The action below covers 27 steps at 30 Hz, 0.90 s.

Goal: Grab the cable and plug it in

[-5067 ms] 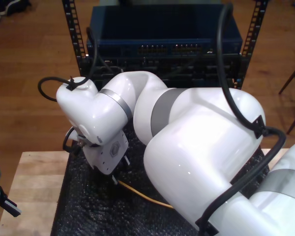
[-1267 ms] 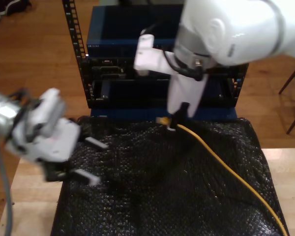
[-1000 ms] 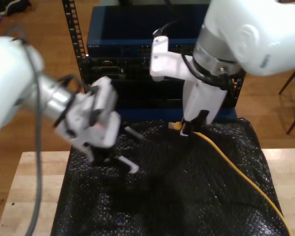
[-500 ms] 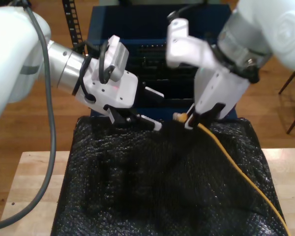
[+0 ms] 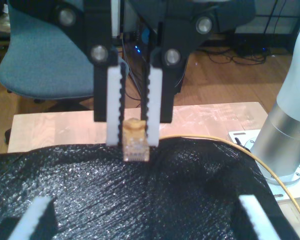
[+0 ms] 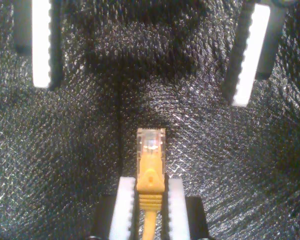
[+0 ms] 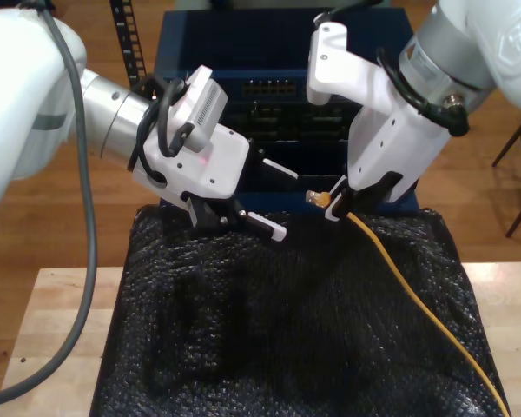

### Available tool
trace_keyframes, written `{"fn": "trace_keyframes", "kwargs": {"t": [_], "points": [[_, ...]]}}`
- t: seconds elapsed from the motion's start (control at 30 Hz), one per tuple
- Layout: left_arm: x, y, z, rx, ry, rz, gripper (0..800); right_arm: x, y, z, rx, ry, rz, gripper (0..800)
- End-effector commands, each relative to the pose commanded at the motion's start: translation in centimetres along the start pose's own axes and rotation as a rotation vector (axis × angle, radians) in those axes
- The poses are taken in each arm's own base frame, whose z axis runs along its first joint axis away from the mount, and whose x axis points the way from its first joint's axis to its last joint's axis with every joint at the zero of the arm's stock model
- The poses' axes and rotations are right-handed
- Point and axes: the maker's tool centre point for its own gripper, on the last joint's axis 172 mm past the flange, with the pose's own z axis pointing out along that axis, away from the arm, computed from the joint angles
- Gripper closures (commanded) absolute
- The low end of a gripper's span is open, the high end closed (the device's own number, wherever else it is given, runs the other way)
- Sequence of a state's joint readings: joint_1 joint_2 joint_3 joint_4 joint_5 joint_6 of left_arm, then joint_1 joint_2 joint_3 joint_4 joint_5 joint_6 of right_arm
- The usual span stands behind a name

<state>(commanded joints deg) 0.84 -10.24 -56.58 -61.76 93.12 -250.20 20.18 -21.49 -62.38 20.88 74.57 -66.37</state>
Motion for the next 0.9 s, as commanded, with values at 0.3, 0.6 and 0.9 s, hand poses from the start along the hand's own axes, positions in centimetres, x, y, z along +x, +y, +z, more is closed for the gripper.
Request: {"fn": "trace_keyframes", "kwargs": {"t": [0.3, 0.6, 0.9], "points": [[0.5, 1.3, 0.3, -0.044, 0.019, 0.019, 94, 0.3, 0.1, 0.5, 0.017, 0.01, 0.01, 797], [0.9, 1.1, 0.4, -0.038, 0.045, 0.007, 162, 0.4, 0.0, 0.8, 0.02, 0.009, 0.007, 797], [1.2, 1.0, 0.4, -0.036, 0.055, 0.008, 208, 0.6, -0.2, 1.9, 0.045, 0.0, 0.005, 797]]}}
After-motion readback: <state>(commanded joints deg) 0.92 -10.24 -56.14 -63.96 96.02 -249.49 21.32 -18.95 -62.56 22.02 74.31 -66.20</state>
